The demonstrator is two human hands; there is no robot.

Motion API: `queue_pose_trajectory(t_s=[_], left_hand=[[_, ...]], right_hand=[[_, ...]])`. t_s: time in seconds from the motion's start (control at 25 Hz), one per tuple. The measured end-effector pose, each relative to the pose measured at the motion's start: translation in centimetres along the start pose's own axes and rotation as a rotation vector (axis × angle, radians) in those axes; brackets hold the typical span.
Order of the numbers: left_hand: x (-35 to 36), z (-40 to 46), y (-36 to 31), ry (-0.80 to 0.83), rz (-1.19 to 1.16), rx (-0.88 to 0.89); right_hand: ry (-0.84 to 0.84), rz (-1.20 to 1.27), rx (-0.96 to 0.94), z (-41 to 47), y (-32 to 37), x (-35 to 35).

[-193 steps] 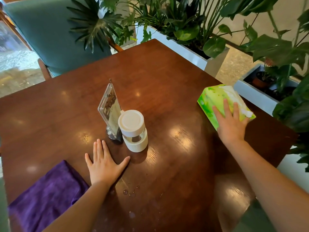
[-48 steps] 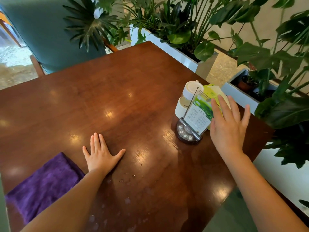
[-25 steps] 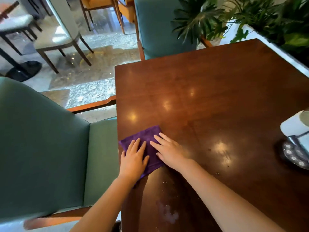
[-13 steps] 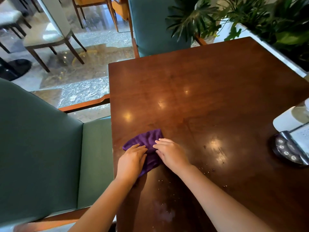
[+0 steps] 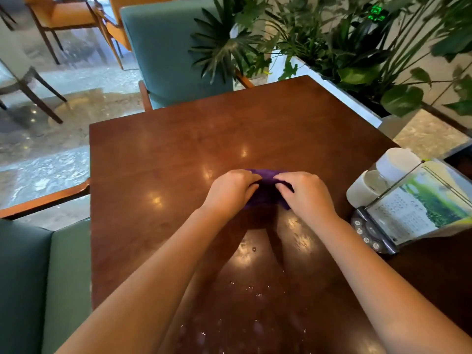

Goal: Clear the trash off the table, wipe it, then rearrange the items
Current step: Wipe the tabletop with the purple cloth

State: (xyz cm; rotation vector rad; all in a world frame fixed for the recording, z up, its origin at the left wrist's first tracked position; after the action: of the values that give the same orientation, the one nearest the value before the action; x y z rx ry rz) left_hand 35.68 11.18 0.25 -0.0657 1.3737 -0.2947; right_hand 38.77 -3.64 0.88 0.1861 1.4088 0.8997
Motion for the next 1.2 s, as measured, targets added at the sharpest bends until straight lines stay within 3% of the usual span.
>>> queue_pose_trajectory(t_s=[0.12, 0.24, 0.4, 0.64, 1.04, 1.12, 1.2], left_hand=[[5.5, 0.9, -0.2, 0.277, 0.197, 0.022], [10.1, -1.0, 1.3, 0.481, 0.281, -0.027], [11.8, -2.0, 1.8, 0.441, 0.281, -0.056], [11.4, -4.7, 0.9, 0.467, 0.248, -0.053], [9.4, -16.0, -5.6, 0.512, 0.214, 0.075], [8.6, -17.6, -6.3, 0.545, 0.131, 0.115], [6.6, -17.0, -4.3, 0.463, -0.030, 0.088]], right_hand=[[0.166, -0.213, 0.103, -0.2, -4.2, 2.2], [0.218, -0.324, -0.161, -0.3, -5.6, 5.2], [0.398, -0.295, -0.151, -1.1, -7.9, 9.5], [0.349, -0.306, -0.170, -4.1, -8.1, 9.8], [0.446, -0.332, -0.157, -17.0, -4.7, 7.0], [0.413, -0.372, -0.146, -18.7, -3.9, 6.2], [0.395, -0.346, -0.203, -17.6, -3.0, 5.9]])
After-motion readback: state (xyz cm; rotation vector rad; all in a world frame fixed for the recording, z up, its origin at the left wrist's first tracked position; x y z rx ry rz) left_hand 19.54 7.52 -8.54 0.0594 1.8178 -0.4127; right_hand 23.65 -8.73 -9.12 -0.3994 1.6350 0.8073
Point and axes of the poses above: each hand's wrist, its own z-axis towards the middle knuckle, its own x-axis out of the palm, y = z × x, the point moved 5 cm from there along z, towards the middle knuckle, and after that the axes turned 12 degrees about z, right-handed, at the moved point
